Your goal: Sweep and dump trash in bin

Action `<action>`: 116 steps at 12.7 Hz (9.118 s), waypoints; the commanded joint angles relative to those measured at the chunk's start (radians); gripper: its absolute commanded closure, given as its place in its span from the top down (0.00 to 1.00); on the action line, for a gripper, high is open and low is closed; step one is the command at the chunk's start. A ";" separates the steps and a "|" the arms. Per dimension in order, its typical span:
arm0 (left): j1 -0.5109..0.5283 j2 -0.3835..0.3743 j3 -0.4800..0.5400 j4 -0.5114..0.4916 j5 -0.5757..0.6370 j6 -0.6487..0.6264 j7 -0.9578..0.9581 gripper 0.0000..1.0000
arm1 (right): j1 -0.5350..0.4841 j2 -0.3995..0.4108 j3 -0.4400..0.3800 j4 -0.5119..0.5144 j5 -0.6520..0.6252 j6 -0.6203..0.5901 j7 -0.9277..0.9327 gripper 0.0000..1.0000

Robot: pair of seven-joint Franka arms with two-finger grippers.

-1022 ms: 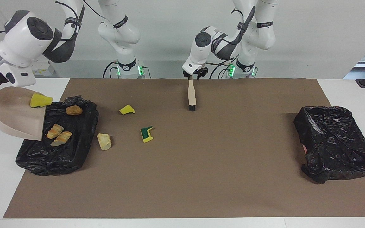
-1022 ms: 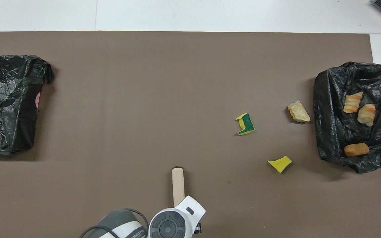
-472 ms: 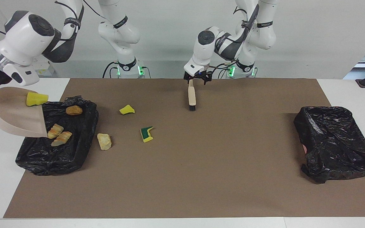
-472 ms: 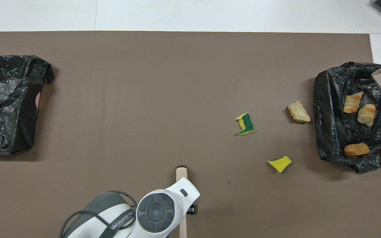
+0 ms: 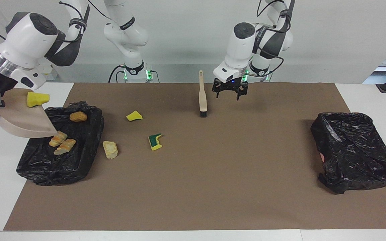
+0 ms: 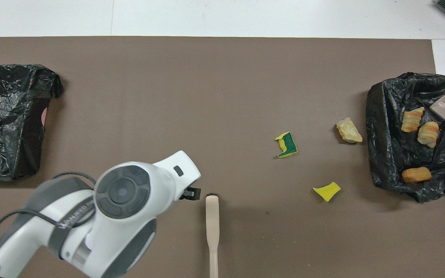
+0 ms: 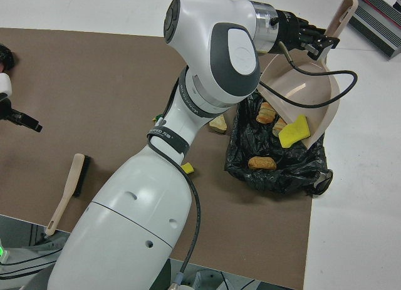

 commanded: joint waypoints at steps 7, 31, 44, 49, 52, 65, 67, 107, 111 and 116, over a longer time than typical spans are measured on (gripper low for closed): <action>0.272 0.019 -0.008 0.401 0.032 -0.314 0.320 1.00 | -0.023 -0.010 0.001 -0.014 0.135 0.114 -0.113 0.00; 0.444 0.082 0.020 0.600 0.016 -0.539 0.466 1.00 | 0.472 -0.010 0.025 -0.062 0.968 -0.591 2.049 0.00; 0.457 0.080 0.020 0.598 0.020 -0.539 0.464 1.00 | 0.766 0.459 0.031 0.248 1.105 -0.412 2.627 0.00; 0.458 0.080 0.021 0.598 0.021 -0.545 0.464 1.00 | 0.766 0.478 0.031 0.242 1.119 -0.347 2.653 1.00; 0.455 0.080 0.020 0.598 0.021 -0.543 0.460 1.00 | 0.773 0.444 0.031 0.233 1.107 -0.389 2.653 1.00; 0.447 0.079 0.011 0.598 0.016 -0.537 0.461 1.00 | 0.973 -0.048 0.035 -0.331 1.131 -0.337 2.823 1.00; 0.449 0.080 0.011 0.598 0.016 -0.516 0.466 1.00 | 1.025 -0.082 0.035 -0.414 1.185 -0.305 2.840 1.00; 0.207 0.177 0.006 0.528 0.015 -0.266 0.259 1.00 | 0.616 -0.242 0.025 -0.484 0.860 -0.631 2.617 0.00; 0.083 0.201 0.006 0.410 0.013 -0.074 0.119 1.00 | 0.429 -0.196 0.025 -0.493 0.681 -0.486 2.401 0.00; -0.043 0.360 0.008 0.409 0.027 0.088 -0.077 1.00 | 0.317 -0.059 0.024 -0.482 0.420 -0.265 2.329 0.00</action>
